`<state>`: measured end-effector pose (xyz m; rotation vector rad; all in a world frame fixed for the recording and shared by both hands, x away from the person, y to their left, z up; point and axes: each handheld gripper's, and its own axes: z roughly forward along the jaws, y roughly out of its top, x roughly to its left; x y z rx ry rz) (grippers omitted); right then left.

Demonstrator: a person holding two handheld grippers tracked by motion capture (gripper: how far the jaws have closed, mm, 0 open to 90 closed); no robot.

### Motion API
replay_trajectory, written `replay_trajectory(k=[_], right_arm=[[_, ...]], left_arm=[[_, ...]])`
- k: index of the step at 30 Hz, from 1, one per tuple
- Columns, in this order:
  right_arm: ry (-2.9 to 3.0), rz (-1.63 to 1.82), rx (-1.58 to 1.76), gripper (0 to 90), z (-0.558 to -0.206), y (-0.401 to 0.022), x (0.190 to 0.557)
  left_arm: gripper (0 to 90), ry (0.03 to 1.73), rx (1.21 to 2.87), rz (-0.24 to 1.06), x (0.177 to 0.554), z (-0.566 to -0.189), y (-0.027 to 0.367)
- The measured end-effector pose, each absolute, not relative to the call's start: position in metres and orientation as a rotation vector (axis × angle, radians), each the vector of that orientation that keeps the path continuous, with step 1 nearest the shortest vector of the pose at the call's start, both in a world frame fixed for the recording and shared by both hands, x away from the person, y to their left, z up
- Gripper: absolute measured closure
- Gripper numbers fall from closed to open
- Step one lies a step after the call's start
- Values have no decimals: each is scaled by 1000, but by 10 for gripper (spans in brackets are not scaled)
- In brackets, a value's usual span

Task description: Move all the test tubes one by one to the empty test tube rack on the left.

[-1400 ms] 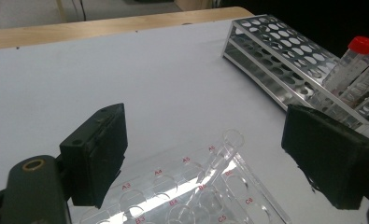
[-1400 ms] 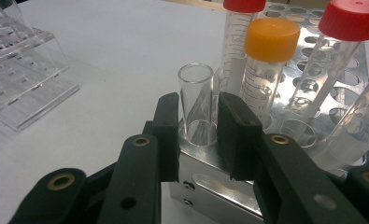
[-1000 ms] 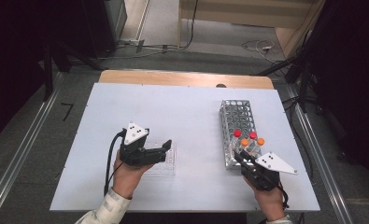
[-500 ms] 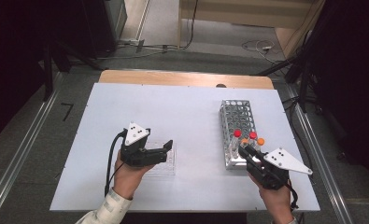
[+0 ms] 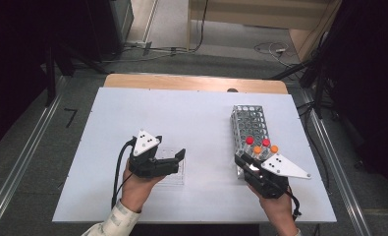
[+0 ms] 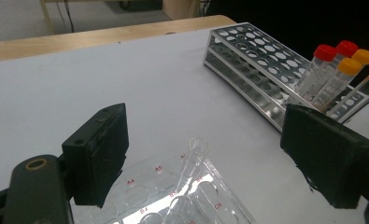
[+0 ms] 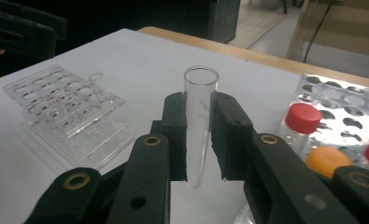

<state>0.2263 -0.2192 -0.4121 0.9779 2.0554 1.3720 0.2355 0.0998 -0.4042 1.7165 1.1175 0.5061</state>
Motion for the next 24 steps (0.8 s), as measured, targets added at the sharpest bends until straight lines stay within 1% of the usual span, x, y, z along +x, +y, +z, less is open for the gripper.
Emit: replay_trajectory(k=[8, 15, 20, 24], right_arm=[[2124, 1344, 948, 733, -424, -199, 230], [2163, 1341, 915, 734, -429, -183, 231], [2178, 1348, 892, 733, -432, -173, 232], [2189, 1350, 879, 733, -434, -167, 233]], left_arm=[[167, 1086, 1717, 491, 233, -401, 92], [197, 1030, 1723, 473, 230, -395, 78], [246, 986, 1741, 437, 232, -395, 63], [344, 920, 1775, 402, 233, -397, 48]])
